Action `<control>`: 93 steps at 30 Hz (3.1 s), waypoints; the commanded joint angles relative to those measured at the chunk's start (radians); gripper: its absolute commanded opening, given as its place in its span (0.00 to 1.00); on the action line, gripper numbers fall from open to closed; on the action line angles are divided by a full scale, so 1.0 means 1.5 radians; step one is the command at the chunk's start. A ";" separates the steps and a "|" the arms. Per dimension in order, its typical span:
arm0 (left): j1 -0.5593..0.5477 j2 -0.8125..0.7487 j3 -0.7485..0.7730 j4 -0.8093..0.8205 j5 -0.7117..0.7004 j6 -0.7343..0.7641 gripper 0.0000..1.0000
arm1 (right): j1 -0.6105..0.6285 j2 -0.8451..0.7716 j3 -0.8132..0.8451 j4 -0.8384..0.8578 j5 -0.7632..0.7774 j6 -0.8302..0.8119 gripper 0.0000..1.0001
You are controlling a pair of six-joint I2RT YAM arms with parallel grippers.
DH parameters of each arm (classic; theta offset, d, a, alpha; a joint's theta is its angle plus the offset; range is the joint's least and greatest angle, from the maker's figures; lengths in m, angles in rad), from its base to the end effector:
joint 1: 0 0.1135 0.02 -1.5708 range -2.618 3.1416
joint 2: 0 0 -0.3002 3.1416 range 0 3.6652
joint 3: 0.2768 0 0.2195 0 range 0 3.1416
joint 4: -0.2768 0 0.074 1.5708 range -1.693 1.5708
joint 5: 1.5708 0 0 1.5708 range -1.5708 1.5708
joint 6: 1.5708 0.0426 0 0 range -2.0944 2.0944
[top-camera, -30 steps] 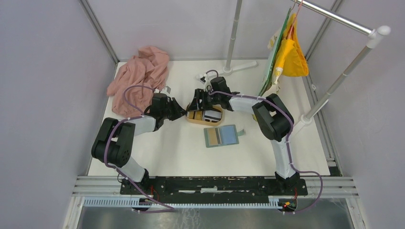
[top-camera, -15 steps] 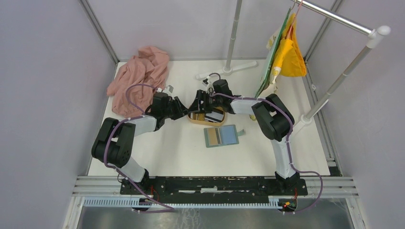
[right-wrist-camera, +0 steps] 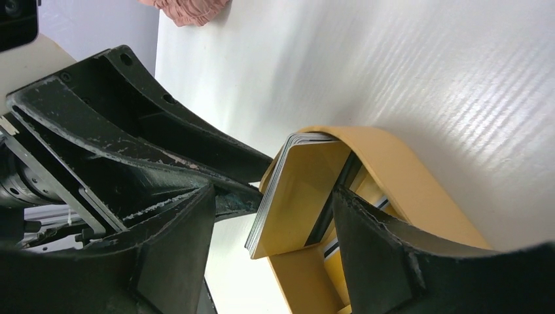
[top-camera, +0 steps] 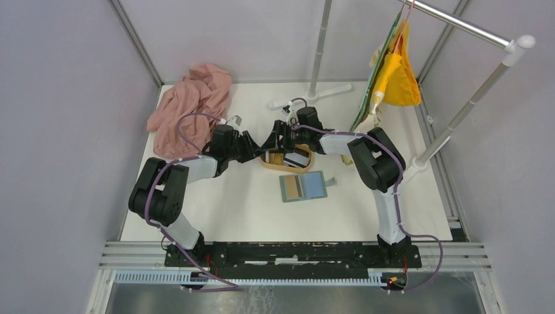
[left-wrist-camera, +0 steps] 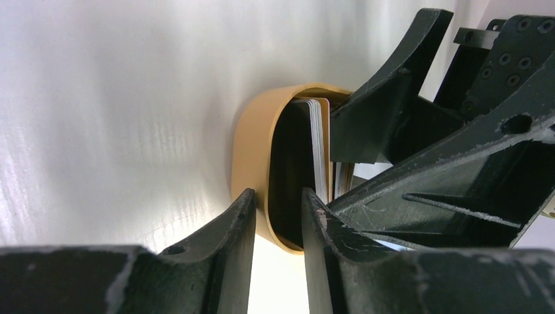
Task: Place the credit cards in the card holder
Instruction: Pick up the credit card from the storage box.
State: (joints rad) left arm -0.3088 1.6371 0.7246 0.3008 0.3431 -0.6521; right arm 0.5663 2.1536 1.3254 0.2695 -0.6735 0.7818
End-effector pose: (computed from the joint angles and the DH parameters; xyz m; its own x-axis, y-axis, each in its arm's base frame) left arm 0.2909 -0.1078 0.2172 -0.7678 -0.3549 -0.5335 0.1040 0.7525 -0.6504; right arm 0.3766 0.2709 0.1923 -0.9274 0.0630 -0.3688 -0.2992 0.4671 0.8321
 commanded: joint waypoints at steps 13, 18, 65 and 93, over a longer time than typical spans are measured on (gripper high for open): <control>-0.043 0.023 0.048 0.038 0.064 0.019 0.41 | -0.019 -0.065 -0.032 -0.064 0.105 -0.052 0.62; -0.045 0.028 0.051 0.038 0.063 0.019 0.41 | -0.024 -0.073 -0.038 -0.072 0.115 -0.067 0.50; -0.048 0.010 0.046 0.035 0.016 0.014 0.40 | -0.060 -0.015 -0.044 -0.039 0.034 -0.040 0.45; -0.048 -0.192 -0.052 -0.031 -0.076 0.021 0.40 | -0.060 -0.042 -0.034 -0.057 -0.016 -0.029 0.41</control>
State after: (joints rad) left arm -0.3775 1.4063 0.6605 0.2615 0.2596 -0.6514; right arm 0.4984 2.1307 1.2827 0.1287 -0.6399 0.6987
